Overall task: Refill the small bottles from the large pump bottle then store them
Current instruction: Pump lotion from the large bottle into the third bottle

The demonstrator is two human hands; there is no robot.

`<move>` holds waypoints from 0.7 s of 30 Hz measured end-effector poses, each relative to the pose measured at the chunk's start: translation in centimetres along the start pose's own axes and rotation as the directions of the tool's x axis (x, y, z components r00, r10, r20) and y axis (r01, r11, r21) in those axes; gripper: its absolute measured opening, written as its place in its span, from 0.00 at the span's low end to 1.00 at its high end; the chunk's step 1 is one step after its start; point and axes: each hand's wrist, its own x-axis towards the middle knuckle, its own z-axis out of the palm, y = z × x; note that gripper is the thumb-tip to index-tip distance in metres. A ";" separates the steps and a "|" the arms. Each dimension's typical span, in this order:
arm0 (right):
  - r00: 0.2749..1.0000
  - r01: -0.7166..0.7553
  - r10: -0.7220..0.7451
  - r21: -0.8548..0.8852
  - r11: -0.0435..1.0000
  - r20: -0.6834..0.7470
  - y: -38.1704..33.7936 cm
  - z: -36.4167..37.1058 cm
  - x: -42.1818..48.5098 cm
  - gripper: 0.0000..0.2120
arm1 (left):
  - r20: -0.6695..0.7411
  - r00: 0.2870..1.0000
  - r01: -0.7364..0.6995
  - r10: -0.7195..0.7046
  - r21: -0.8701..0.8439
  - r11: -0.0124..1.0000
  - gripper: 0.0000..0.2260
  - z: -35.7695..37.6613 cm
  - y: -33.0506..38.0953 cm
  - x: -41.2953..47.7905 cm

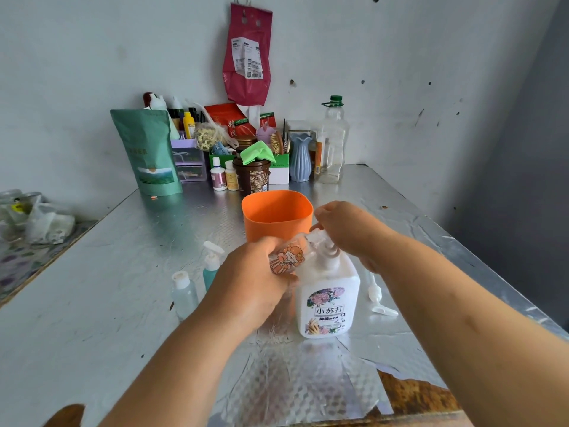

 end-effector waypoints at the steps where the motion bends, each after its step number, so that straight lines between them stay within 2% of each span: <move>1: 1.000 0.004 -0.004 -0.007 1.000 -0.002 0.0 0.0 0.0 0.18 | 0.001 1.000 0.000 0.000 -0.002 1.000 0.19 0.0 0.0 0.0; 11: 1.000 0.020 -0.021 -0.062 0.998 -0.002 0.6 0.9 0.2 0.16 | 0.019 0.999 0.043 -0.042 -0.049 0.998 0.20 0.1 -0.7 -0.2; 21: 0.999 0.033 -0.034 -0.026 0.999 -0.010 0.1 -0.1 -0.2 0.19 | -0.007 1.000 -0.007 0.007 -0.059 0.998 0.19 -0.2 -0.2 -0.4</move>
